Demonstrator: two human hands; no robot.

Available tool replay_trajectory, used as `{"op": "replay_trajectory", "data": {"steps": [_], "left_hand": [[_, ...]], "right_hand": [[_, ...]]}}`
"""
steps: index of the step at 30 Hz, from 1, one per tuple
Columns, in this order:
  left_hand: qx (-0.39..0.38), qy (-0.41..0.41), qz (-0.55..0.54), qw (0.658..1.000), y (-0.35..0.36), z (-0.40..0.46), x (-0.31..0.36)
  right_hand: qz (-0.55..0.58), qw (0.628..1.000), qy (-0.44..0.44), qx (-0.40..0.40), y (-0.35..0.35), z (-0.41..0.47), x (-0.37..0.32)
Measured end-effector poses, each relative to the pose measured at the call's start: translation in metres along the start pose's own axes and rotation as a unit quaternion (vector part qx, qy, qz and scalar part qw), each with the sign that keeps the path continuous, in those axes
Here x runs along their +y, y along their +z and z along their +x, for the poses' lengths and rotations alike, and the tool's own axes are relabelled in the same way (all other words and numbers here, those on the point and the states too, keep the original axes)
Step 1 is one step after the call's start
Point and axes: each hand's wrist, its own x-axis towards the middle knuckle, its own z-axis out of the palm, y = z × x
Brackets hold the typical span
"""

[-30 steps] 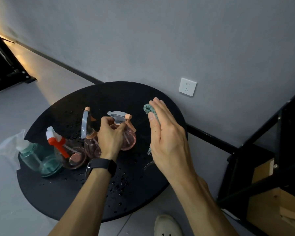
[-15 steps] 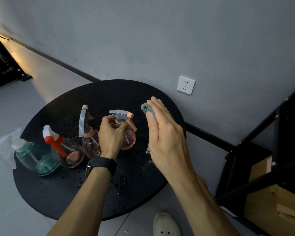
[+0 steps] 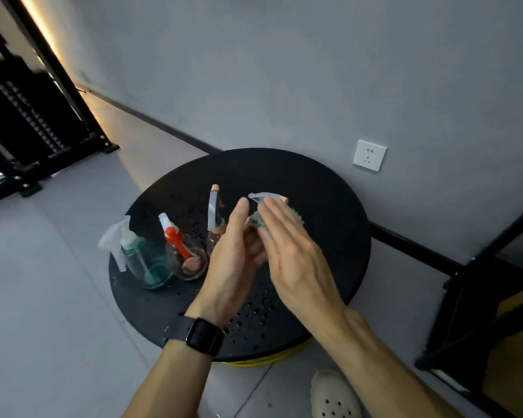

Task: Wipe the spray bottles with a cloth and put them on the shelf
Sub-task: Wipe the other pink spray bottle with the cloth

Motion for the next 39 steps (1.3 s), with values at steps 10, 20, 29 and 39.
{"op": "replay_trajectory", "data": {"steps": [10, 20, 29, 39], "left_hand": [[0.006, 0.016, -0.072, 0.997, -0.043, -0.03, 0.008], [0.055, 0.022, 0.058, 0.997, -0.088, -0.034, 0.007], [0.019, -0.017, 0.105, 0.994, -0.096, -0.045, -0.003], [0.009, -0.123, 0.166, 0.978, -0.102, -0.054, -0.034]], "right_hand": [[-0.027, 0.997, -0.052, -0.056, 0.034, -0.011, -0.025], [0.222, 0.952, 0.184, -0.1, 0.028, -0.004, -0.036], [0.352, 0.858, 0.296, -0.23, 0.006, -0.017, -0.016], [0.278, 0.851, 0.344, -0.285, 0.006, -0.047, -0.003]]}}
